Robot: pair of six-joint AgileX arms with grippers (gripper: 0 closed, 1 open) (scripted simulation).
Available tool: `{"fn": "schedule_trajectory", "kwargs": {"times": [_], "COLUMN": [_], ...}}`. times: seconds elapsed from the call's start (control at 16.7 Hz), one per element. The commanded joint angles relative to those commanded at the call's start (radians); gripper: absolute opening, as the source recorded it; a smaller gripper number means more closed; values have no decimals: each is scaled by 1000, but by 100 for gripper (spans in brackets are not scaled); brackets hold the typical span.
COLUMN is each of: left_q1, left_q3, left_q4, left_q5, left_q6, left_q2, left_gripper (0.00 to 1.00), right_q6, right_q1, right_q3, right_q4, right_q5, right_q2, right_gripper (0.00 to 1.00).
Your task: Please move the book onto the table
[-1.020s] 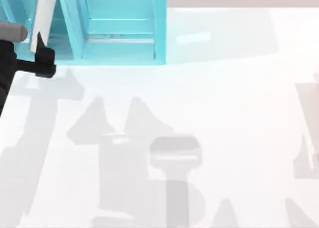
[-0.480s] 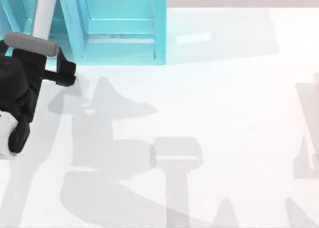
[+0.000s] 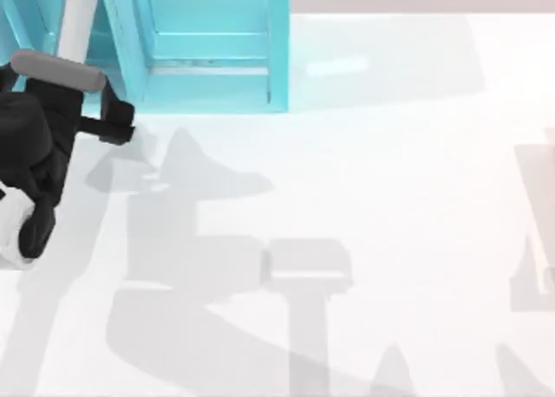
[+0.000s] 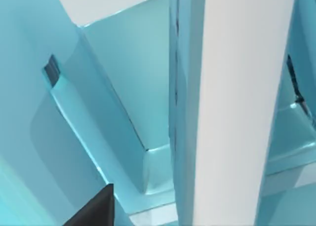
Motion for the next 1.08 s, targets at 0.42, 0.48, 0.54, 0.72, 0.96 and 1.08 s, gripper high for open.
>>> {"fn": "schedule_trajectory", "kwargs": {"times": [0.42,0.48,0.54,0.72,0.96,1.08], "left_q1": [19,22,25,28,28,28], "left_q3": [311,352,386,424,424,424], "left_q4": [-137,-156,-173,-193,-193,-193], "left_q5": [23,26,28,32,32,32], "left_q6": [2,2,2,2,2,2], "left_q2": [171,192,210,230,230,230], "left_gripper": [100,100,100,100,92,77], "right_q6": [0,0,0,0,0,0], "right_q1": [0,0,0,0,0,0], "right_q3": [0,0,0,0,0,0], "right_q4": [0,0,0,0,0,0], "right_q5": [0,0,0,0,0,0], "right_q2": [0,0,0,0,0,0], "right_gripper": [100,100,100,100,100,100]}}
